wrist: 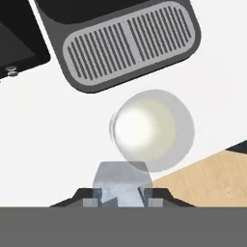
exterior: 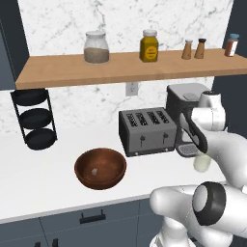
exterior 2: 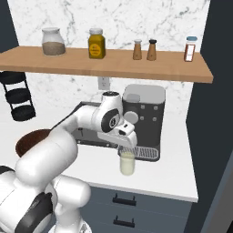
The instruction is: Grab a lemon wedge from the fridge and one ice cube from the ice bowl, and put them in the glass of lemonade.
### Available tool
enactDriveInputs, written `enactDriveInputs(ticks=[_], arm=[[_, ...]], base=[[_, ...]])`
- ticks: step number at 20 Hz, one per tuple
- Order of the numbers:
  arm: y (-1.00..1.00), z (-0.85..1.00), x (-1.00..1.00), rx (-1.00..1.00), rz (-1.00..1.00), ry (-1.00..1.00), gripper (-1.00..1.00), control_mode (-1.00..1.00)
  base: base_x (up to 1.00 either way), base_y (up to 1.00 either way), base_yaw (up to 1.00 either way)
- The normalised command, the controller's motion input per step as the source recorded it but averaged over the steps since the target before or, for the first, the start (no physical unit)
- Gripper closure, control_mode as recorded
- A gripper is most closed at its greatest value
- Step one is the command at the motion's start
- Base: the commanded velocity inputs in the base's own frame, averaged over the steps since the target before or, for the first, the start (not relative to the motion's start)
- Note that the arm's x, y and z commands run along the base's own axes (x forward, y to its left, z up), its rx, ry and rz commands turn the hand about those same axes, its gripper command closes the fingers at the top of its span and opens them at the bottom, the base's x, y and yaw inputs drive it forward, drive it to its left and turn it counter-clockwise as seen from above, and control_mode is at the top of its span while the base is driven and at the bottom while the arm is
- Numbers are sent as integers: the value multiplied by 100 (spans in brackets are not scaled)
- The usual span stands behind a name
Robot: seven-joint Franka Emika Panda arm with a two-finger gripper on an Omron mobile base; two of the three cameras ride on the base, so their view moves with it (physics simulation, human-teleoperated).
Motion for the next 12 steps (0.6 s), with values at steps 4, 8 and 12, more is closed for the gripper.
enactDriveInputs(ticks=[4, 8, 12], arm=[[-36, 0, 0, 9, -6, 0, 100, -100], [0, -8, 0, 6, 0, 0, 100, -100], [0, -6, 5, 1, 0, 0, 100, -100]], base=[[0, 0, 0], [0, 0, 0], [0, 0, 0]])
